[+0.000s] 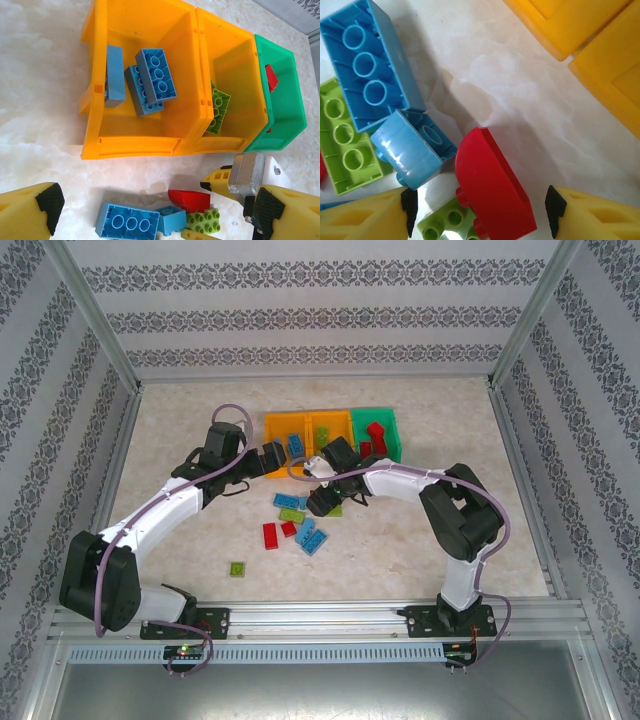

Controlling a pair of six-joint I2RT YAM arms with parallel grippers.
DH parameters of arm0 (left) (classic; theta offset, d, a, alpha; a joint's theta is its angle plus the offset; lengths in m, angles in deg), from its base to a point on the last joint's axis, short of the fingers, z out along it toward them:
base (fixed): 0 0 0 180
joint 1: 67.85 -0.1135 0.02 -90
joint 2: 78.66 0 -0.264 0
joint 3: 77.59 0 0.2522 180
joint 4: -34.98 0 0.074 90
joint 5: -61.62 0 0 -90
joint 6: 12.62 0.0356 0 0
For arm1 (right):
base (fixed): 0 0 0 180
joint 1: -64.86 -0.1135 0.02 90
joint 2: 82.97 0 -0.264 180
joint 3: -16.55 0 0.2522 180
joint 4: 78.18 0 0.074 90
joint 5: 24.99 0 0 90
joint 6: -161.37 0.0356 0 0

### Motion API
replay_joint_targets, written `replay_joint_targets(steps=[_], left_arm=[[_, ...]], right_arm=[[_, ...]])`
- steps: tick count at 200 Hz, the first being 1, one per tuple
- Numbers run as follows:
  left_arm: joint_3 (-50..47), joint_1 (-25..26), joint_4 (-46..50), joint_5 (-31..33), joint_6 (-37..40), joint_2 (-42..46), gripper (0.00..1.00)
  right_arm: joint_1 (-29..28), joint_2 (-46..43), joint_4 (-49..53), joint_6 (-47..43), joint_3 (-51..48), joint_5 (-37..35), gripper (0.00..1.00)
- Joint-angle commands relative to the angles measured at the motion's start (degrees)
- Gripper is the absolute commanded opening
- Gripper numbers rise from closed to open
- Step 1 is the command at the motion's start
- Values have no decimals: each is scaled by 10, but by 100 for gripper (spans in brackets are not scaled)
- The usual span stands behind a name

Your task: Sort the legos into containers by color

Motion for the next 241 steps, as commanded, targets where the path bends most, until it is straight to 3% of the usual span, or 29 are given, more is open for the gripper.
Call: replay_joint_targets(steps=[1, 46, 135, 185, 241], left_arm=[[-12, -9, -24, -8, -9, 16, 100], [-18, -12, -32, -13, -15, 15, 100], [-28, -14, -34, -15, -16, 14, 100], [-34, -14, -28, -10, -16, 16, 100], [-51, -14, 24, 40, -6, 45, 100]], right_arm=[[-6, 9, 17, -18, 14, -14, 68], [-6, 8, 18, -19, 13, -15, 59], [-10, -16, -8, -11, -16, -9, 30], [6, -46, -24, 17, -38, -8, 25], [70, -140, -85, 77, -95, 56, 24]])
